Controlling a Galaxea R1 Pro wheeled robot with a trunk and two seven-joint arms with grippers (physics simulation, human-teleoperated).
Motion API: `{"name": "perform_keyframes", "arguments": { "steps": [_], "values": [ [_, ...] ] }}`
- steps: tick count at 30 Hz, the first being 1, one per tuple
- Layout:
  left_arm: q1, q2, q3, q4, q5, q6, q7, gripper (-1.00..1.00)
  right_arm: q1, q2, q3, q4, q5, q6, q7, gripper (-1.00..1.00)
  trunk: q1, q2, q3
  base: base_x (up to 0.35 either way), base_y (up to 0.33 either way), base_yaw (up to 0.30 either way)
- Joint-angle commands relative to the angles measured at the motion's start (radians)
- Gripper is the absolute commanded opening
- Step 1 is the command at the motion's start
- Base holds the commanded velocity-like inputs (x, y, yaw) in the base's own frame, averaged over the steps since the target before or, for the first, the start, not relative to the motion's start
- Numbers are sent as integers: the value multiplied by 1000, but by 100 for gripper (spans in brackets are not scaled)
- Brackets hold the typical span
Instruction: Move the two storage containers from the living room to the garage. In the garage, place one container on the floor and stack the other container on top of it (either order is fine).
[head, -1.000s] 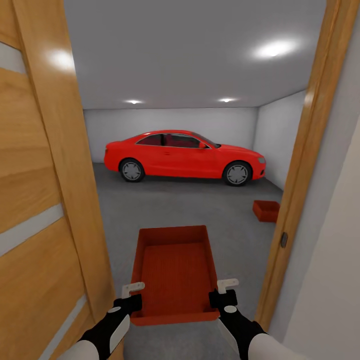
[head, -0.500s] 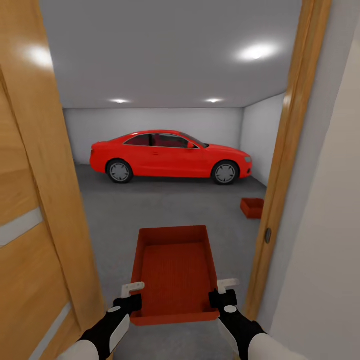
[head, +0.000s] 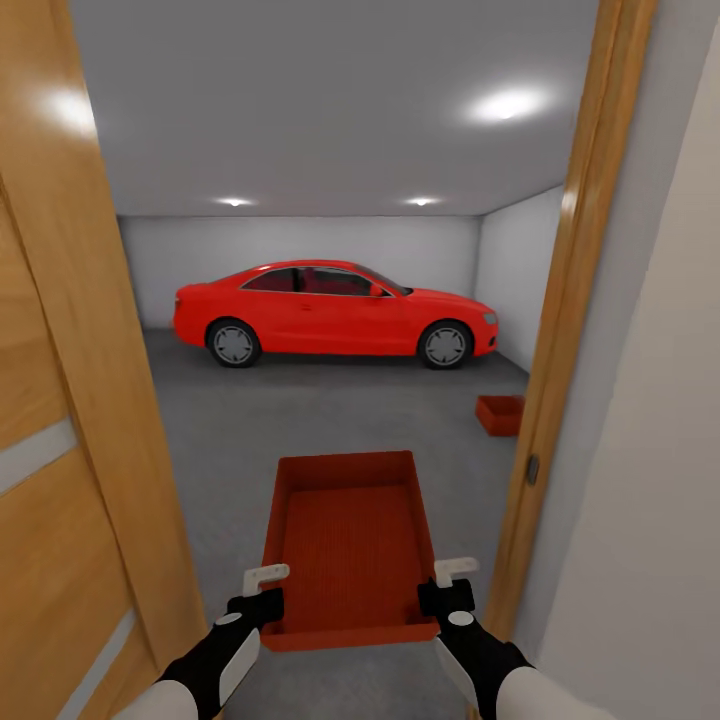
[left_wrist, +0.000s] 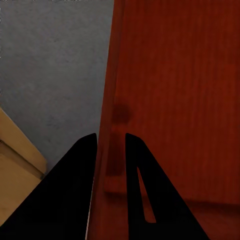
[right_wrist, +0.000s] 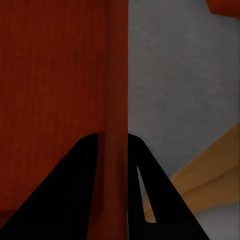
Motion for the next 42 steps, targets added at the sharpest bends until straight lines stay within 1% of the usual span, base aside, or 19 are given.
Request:
{"name": "perform_keyframes", "arguments": {
  "steps": [1, 8, 14, 18, 20, 35, 42],
  "values": [
    [-1, 45, 5, -5, -9, -13, 55, -100, -1, -1, -12, 5, -15, -6, -7, -100, 0, -1, -1, 99, 169, 0],
    [-1, 45, 5, -5, -9, -13, 55, -100, -1, -1, -12, 5, -15, -6, -8, -100, 0, -1, -1, 104, 167, 0],
    [-1, 45, 5, -5, -9, -17, 55, -100, -1, -1, -12, 5, -15, -6, -8, -100, 0, -1, -1, 10, 13, 0],
    [-1, 45, 5, 3, -9, -60, 56, -100, -1, -1, -12, 5, -15, -6, -7, -100, 0, -1, -1, 1, 1, 0],
    [-1, 45, 5, 5, -9, -66, 56, -100, -1, -1, -12, 5, -15, -6, -6, -100, 0, -1, -1, 0, 0, 0],
    [-1, 43, 6, 6, -7, -70, 57, -100, -1, -1, -12, 5, -15, -6, -6, -100, 0, -1, -1, 25, 0, 0],
    [-1, 42, 4, 7, -9, -70, 56, -100, -1, -1, -12, 5, -15, -6, -6, -100, 0, -1, -1, 236, 0, 0]
  ]
}}
